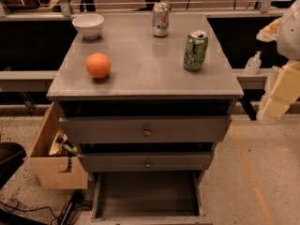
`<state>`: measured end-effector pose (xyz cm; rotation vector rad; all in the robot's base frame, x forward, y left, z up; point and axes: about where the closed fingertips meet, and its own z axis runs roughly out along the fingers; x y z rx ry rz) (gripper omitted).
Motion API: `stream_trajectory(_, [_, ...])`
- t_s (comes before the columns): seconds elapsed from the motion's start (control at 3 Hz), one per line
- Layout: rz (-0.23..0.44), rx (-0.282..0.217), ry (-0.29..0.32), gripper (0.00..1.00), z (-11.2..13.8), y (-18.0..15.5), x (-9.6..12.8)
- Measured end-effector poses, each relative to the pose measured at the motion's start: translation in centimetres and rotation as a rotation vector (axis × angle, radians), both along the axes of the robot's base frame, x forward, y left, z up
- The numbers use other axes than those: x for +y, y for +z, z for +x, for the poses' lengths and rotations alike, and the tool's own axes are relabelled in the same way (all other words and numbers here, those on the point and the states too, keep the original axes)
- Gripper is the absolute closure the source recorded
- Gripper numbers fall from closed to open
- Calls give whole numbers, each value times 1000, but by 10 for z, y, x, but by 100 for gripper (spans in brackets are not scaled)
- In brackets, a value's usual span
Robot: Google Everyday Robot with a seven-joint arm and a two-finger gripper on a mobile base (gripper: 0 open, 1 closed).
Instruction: Close bottom drawer
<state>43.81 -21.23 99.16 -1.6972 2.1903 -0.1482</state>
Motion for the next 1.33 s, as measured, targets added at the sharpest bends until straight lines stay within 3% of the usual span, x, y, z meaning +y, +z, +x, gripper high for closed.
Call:
stream_trajectory(0.33, [0,0,0,0,0,0,0])
stream_trajectory(0.67, [35,10,-13,0,-6,-23,5])
stream_trajectory(1.33, [62,39,-58,0,-58,-118,11])
